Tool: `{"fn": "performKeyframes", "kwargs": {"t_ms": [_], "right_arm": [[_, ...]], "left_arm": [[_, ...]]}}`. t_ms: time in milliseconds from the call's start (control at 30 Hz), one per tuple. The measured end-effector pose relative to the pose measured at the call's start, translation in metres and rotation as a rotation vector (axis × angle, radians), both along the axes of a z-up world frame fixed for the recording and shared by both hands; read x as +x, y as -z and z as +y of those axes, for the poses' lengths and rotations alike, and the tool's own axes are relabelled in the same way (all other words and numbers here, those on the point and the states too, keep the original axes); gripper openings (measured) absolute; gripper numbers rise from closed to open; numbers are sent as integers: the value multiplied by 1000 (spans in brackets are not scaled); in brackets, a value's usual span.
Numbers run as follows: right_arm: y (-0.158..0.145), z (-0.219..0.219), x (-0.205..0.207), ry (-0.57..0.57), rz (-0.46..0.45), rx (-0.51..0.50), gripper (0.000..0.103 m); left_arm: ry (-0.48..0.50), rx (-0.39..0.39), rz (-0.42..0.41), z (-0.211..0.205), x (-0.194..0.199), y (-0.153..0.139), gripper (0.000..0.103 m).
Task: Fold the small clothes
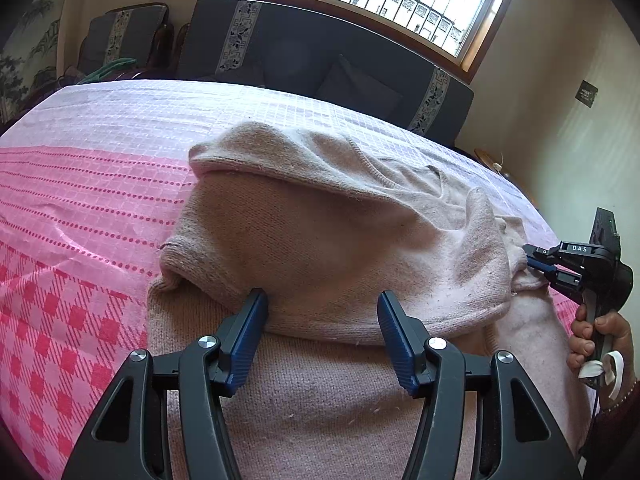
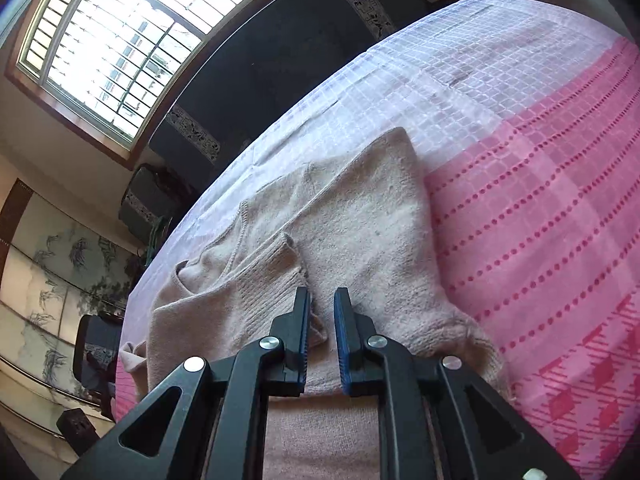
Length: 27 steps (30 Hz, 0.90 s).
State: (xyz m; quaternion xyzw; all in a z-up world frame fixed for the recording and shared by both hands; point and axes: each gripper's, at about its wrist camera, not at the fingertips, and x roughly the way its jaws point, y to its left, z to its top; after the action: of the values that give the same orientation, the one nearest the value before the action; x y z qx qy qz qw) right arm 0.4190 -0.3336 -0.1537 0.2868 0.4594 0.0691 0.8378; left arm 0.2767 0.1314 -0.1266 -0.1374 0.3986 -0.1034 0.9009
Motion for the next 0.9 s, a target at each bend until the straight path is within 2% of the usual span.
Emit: {"fn": "performKeyframes", "kwargs": {"t_ms": [67, 200, 267, 333, 667, 700, 733, 767, 900], "right_arm": [[6, 2, 7, -30, 26, 54, 15], [5, 20, 9, -121, 36, 84, 17], [5, 24, 11, -137, 45, 117, 26], [5, 25, 14, -147, 40, 158, 44], [4, 36, 24, -196, 37, 128, 48], [2, 41, 25, -207, 32, 87, 40], [1, 46, 26, -221, 34, 38, 14], [3, 49, 28, -231, 41, 5, 7], [-15, 41, 20, -203, -53, -36, 6]], "left_arm": [[1, -2, 0, 0, 0, 0, 59], [4, -4, -1, 1, 1, 1, 60], [4, -5, -1, 1, 0, 1, 60], [3, -6, -1, 1, 0, 1, 60], [4, -3, -1, 0, 0, 0, 61], [4, -2, -1, 0, 0, 0, 61], [4, -2, -1, 0, 0, 0, 61], [3, -2, -1, 0, 0, 0, 61], [-30, -8, -6, 5, -1, -1, 61]]}}
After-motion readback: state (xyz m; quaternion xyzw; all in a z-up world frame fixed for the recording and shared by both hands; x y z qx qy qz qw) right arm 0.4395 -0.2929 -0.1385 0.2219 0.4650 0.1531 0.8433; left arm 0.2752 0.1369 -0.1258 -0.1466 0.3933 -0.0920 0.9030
